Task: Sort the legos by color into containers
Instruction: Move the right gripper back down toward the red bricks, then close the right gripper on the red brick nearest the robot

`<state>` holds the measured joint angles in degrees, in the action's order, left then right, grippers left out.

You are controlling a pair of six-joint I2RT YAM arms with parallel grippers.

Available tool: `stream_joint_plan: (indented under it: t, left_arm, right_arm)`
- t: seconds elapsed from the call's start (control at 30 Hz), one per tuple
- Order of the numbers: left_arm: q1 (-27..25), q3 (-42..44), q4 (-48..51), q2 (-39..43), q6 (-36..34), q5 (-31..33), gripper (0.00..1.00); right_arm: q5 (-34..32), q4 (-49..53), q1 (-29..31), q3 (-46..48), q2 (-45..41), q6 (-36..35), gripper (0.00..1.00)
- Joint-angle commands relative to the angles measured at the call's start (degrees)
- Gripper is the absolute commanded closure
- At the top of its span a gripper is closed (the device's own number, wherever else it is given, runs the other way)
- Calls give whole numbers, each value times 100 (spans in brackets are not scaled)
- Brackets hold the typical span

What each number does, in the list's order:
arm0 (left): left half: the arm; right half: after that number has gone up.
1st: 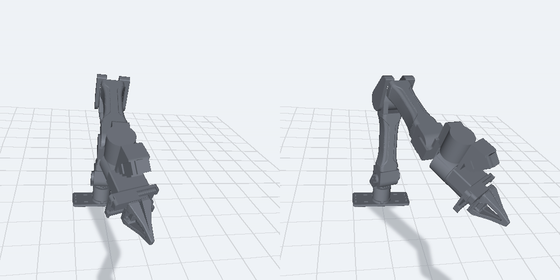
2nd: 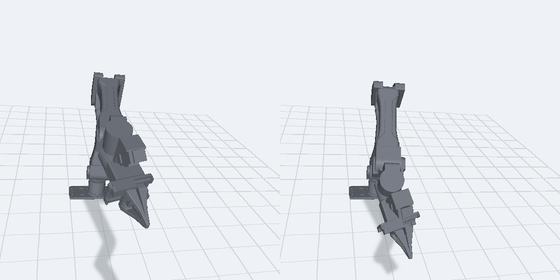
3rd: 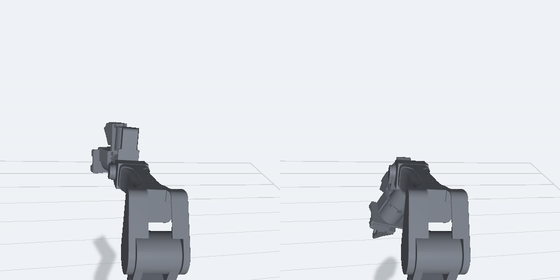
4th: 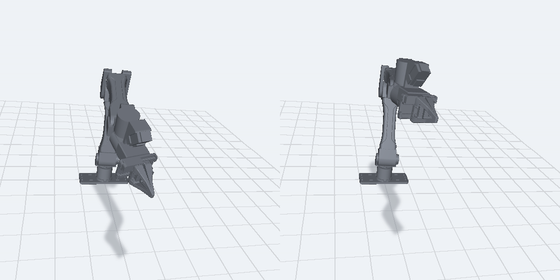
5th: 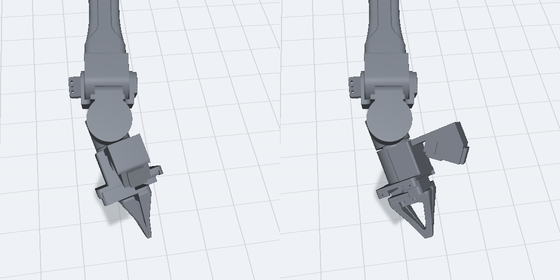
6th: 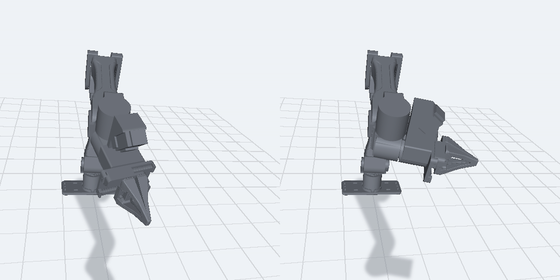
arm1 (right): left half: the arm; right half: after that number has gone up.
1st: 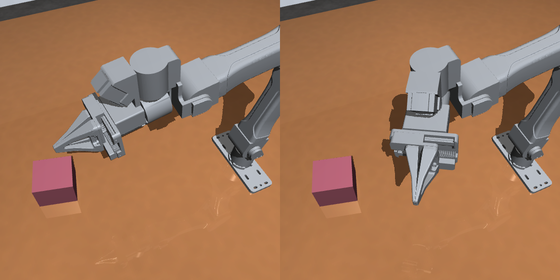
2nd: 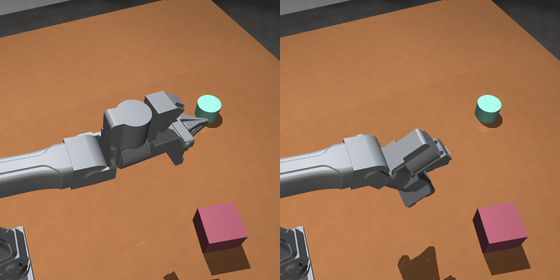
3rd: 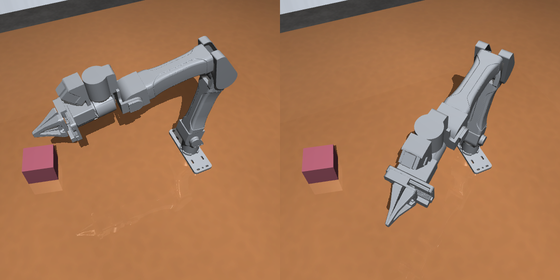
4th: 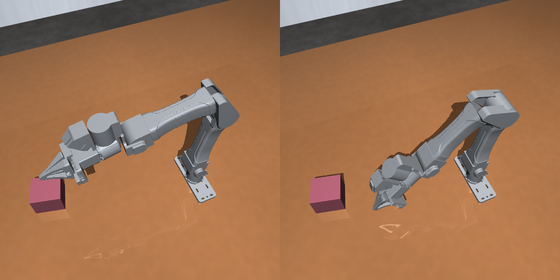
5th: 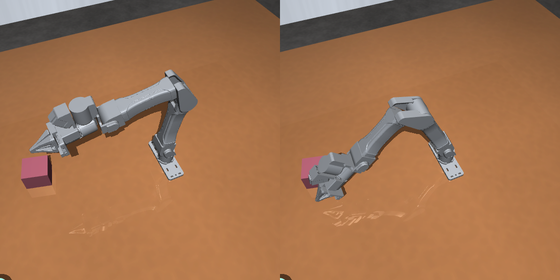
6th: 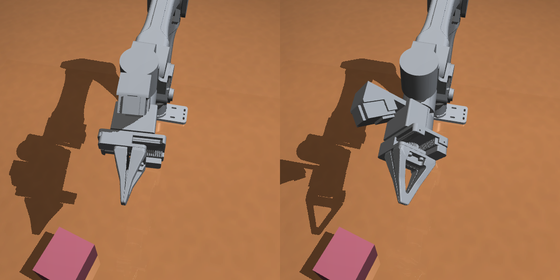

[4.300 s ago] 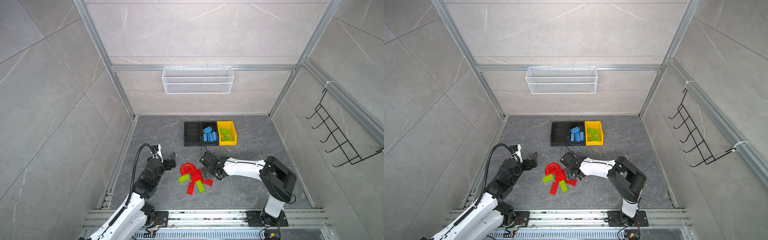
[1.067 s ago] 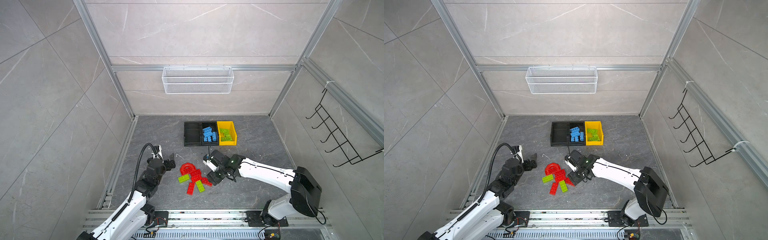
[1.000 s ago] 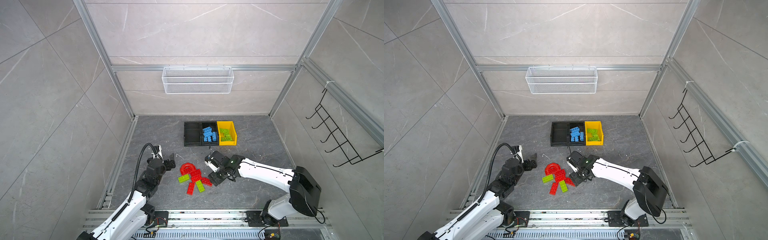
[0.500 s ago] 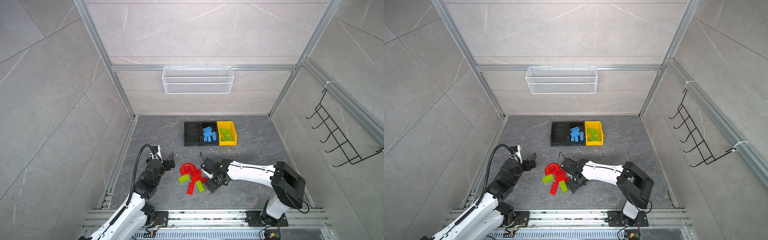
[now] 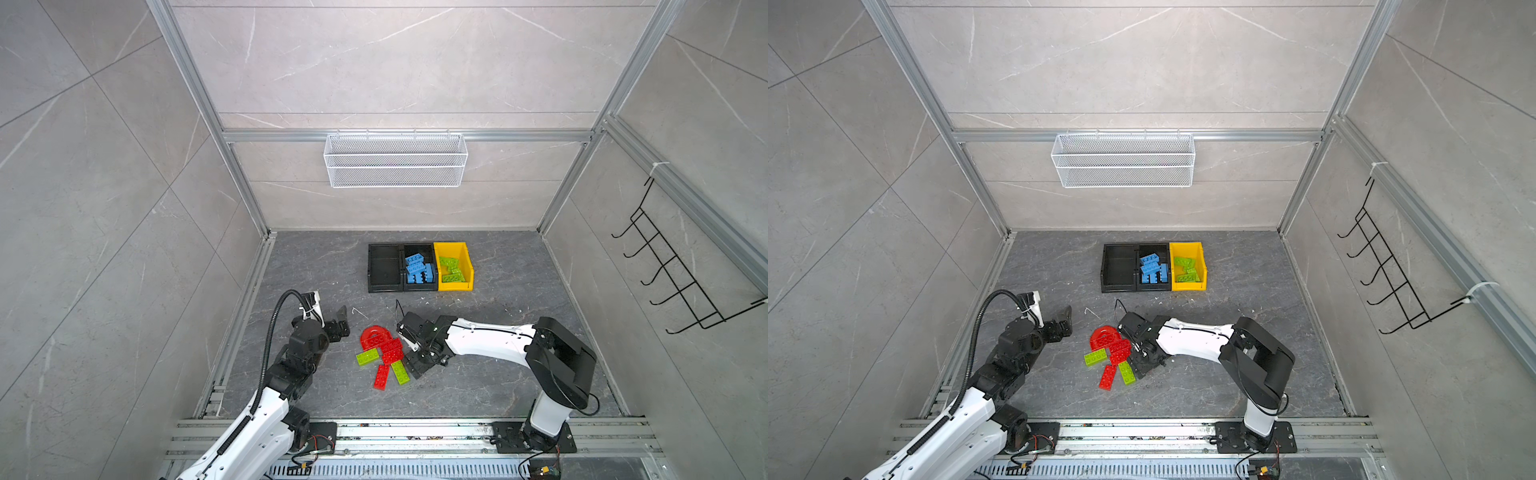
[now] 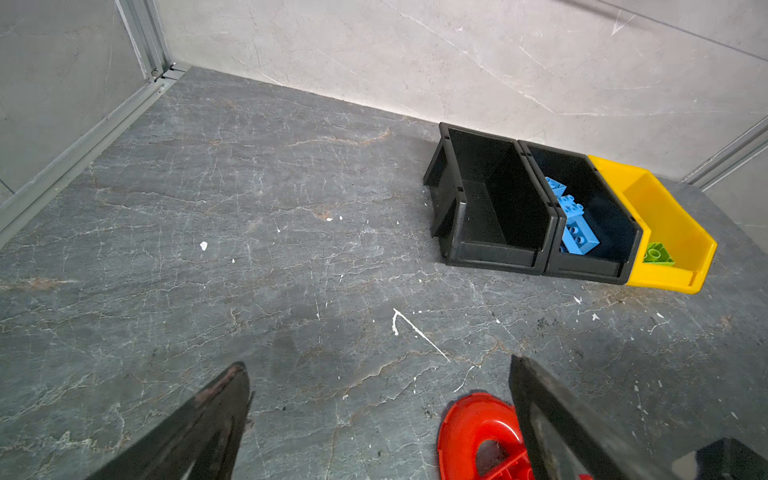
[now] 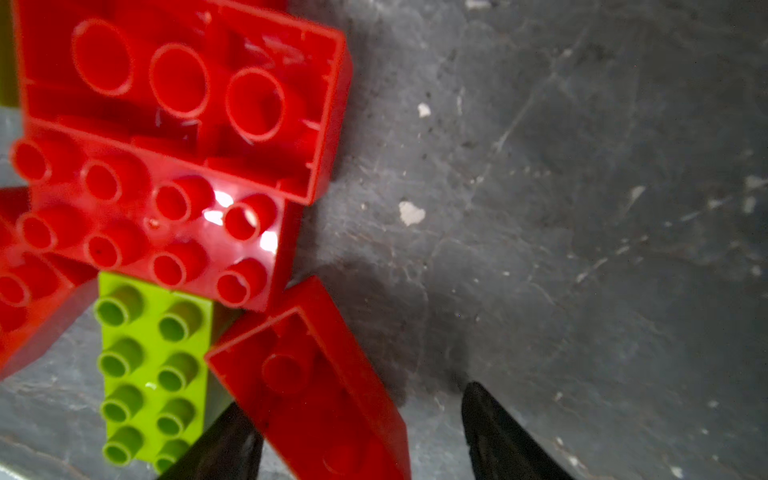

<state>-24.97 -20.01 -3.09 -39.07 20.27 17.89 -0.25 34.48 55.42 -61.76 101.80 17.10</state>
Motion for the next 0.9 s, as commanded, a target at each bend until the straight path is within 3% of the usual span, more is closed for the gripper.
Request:
stream_joint_plan:
  t: [0.0, 0.27, 0.47, 0.63, 0.87]
  left_arm:
    - [36, -36, -229, 77, 66, -11, 1]
    - [36, -117, -185, -29, 39, -35, 1]
    - [36, -63, -427, -328, -19, -17, 1]
    - [41, -185, -285, -412, -41, 16, 1]
    - [44, 115, -663, -353, -22, 213, 1]
  right_arm:
    - [125, -304, -56, 46, 105, 143, 29]
    - [293, -563, -271, 256, -25, 121, 47]
    - [872, -1056, -681, 767, -404, 144, 60]
    - [785, -1325, -922, 879, -641, 187, 69]
    - [833, -1410, -997, -160, -392, -21, 76]
